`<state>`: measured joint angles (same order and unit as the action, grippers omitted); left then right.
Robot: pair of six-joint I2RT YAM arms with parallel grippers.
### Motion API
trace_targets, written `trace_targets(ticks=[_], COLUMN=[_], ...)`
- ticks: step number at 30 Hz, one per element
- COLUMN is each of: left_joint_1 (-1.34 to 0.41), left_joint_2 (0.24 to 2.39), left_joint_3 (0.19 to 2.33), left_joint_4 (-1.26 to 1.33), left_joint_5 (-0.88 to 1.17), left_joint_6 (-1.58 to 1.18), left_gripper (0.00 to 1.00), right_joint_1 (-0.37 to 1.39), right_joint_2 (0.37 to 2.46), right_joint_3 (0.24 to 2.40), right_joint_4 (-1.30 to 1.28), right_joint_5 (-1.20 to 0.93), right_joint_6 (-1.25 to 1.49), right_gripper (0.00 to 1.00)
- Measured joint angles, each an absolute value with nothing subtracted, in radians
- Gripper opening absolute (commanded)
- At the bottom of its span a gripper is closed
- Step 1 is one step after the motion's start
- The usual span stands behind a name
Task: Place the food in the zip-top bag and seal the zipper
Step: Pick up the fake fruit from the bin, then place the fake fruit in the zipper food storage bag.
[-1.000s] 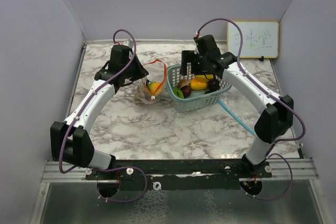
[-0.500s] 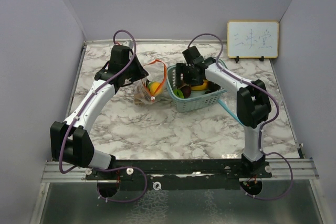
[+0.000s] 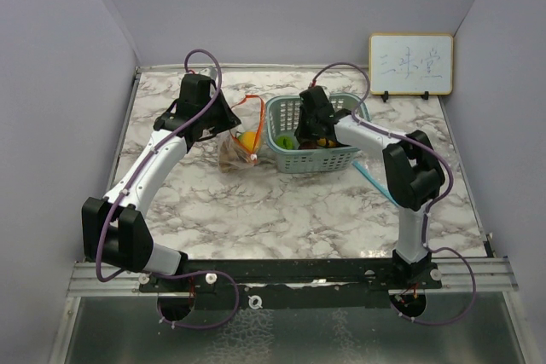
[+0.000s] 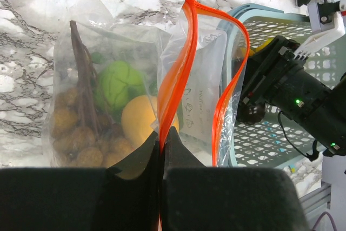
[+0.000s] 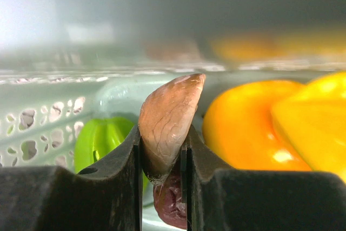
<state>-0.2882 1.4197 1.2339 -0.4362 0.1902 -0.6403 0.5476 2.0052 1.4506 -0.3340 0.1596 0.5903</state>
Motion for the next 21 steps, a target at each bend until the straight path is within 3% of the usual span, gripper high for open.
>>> trace_targets(ticks=[6,14,21], left_joint_1=[-0.288,-0.288,-0.288], left_joint_2=[1.420,1.420,1.423], left_joint_3=[1.234,1.234,1.234], left_joint_4=[-0.437,-0.435,-0.427], left_joint_5=[0.190,0.191,0.196], left_joint_6=[-0.637,-0.640,-0.649], left_gripper=[0.00,0.00,0.00], right_joint_1=[0.545,0.543,0.616], right_joint_2=[1.896,1.615,1.658], right_joint_3=[1.402,1.420,1.602], right_joint_4=[-0.383,-0.395,-0.384], right_joint_5=[0.139,-0.064,-0.266], right_joint_6=[0.564,0.448,0.386], right_gripper=[0.03,0.03,0.06])
